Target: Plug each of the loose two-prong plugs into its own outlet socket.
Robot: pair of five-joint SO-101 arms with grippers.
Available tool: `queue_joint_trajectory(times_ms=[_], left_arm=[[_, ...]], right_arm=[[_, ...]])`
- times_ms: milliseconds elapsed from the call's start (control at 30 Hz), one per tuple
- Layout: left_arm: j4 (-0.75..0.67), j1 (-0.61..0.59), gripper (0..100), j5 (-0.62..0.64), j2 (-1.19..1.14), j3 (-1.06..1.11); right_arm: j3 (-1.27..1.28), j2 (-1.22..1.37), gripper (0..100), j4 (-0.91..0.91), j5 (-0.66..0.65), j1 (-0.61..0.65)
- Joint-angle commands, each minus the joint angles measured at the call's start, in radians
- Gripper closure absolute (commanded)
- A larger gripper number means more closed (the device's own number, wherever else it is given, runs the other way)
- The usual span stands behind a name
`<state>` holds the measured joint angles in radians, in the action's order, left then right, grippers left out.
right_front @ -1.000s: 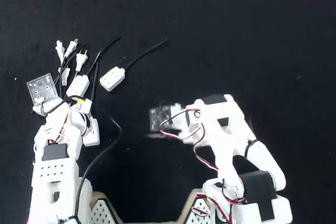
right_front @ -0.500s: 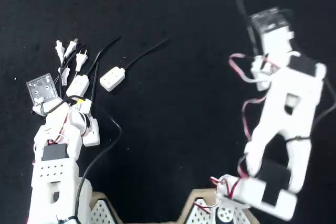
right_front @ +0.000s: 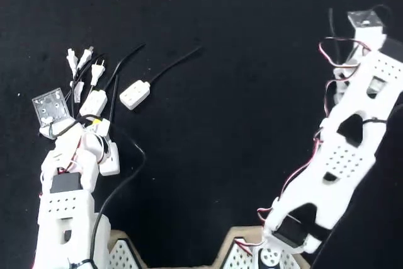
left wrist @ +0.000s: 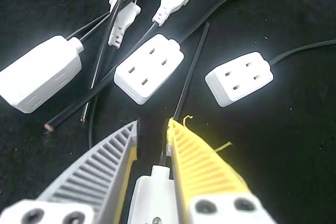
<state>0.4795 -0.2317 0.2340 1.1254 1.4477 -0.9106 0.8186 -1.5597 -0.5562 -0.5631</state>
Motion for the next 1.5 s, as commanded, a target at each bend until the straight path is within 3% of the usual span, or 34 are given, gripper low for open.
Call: queue_joint_trajectory(times_ms=[0, 200, 400, 600, 733, 1233, 1467], left_arm=[[-0.015, -0.007, 90, 0.008, 0.014, -0.024], [-0.015, -0.007, 90, 0.008, 0.014, -0.024], [-0.015, -0.007, 90, 0.008, 0.014, -0.024], [-0.015, -0.007, 90, 0.008, 0.014, -0.024], [-0.015, -0.007, 90, 0.008, 0.014, -0.024], [-0.015, -0.007, 90, 0.008, 0.014, -0.022], [-0.015, -0.007, 90, 0.008, 0.014, -0.022]], right_arm=[[-0.424, 0.243, 98.8, -0.025, 0.005, -0.054], [-0.700, 0.469, 98.8, -0.081, 0.003, -0.058], [-0.723, 0.530, 98.5, -0.074, 0.003, -0.055], [-0.734, 0.527, 80.5, -0.068, 0.006, -0.043], [-0.736, 0.526, 80.9, -0.029, 0.005, 0.003], [-0.736, 0.245, 81.5, 0.114, 0.011, 0.051], [-0.734, 0.114, 81.5, 0.072, 0.021, 0.051]])
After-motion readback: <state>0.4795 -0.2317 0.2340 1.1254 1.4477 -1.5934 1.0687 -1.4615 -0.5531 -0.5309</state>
